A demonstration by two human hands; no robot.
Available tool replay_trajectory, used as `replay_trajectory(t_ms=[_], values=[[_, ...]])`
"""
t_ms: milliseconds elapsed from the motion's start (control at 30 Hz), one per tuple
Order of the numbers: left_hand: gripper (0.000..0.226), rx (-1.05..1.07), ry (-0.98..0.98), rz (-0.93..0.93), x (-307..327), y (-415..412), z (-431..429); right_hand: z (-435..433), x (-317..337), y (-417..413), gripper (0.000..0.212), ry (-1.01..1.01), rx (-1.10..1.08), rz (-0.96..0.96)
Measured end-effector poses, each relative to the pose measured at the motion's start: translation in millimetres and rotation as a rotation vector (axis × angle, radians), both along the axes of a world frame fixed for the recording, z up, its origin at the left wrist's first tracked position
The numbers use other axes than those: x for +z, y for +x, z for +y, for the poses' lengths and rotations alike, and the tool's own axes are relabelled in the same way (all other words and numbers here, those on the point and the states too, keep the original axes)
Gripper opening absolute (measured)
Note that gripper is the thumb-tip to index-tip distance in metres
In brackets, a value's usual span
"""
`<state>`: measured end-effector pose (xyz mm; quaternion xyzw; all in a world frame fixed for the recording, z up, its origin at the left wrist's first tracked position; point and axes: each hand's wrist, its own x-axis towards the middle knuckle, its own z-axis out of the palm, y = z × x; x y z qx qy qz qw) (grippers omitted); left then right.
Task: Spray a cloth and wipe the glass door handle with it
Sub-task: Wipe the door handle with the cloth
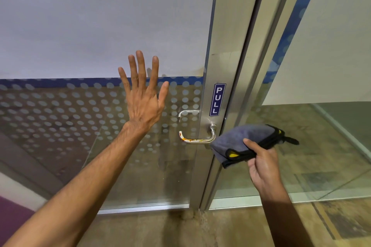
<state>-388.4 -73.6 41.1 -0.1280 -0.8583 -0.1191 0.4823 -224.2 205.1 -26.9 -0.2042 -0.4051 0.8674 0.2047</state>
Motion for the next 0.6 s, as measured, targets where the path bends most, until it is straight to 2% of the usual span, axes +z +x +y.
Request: replay_trajectory(t_ms=[100, 200, 267, 367, 600], values=[[0.068, 0.016, -0.01, 0.011, 4, -2, -1, 2, -26, -6, 0.063, 0.064, -0.04, -0.114], [0.067, 0.034, -0.012, -0.009, 4, -6, -1, -9, -49, -23, 0.054, 0.278, -0.068, -0.234], [0.067, 0.039, -0.015, -0.02, 3, -9, -1, -24, -60, -36, 0.057, 0.425, -0.078, -0.264], [0.066, 0.037, -0.026, -0.023, -1, -12, 0, -46, -68, -51, 0.058, 0.62, -0.071, -0.246], [0.067, 0.059, -0.009, -0.018, -10, -20, 0, -75, -88, -57, 0.057, 0.729, 0.024, -0.203]])
